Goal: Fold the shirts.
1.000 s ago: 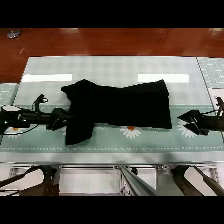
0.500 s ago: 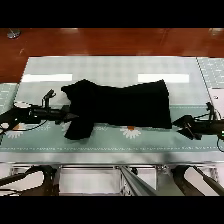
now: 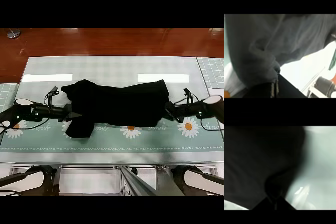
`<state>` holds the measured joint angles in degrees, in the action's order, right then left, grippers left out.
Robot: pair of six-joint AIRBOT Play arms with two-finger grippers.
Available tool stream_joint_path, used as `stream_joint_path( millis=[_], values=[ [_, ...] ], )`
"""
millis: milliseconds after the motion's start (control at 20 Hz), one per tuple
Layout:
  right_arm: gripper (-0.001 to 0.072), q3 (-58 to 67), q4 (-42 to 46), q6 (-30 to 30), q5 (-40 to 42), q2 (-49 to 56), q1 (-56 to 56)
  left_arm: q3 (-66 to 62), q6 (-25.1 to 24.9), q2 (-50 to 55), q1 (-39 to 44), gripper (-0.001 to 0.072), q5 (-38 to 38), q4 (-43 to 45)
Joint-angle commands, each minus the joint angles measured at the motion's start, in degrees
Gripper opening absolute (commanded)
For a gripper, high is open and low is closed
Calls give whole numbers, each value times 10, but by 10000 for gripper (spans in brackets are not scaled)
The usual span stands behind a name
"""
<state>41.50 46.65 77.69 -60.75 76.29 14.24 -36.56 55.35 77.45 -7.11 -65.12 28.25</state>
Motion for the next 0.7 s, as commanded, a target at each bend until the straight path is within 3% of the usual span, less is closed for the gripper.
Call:
stream_joint_path(
  millis=[0,150,300,400,650],
  values=[
    [30,111,7,19,-20,26,-55,-55,2,-9,6,18,-45,0],
    [29,312,16,25,-81,7,-55,-216,44,-63,-2,18,-63,0],
    [29,555,60,49,-96,-24,-55,-429,55,-118,-13,18,-34,4],
    [29,677,96,55,-117,-56,-55,-565,96,-146,-25,18,-13,46],
    [29,746,165,52,-129,-219,-55,-755,181,-225,-35,18,-12,216]
  ],
)
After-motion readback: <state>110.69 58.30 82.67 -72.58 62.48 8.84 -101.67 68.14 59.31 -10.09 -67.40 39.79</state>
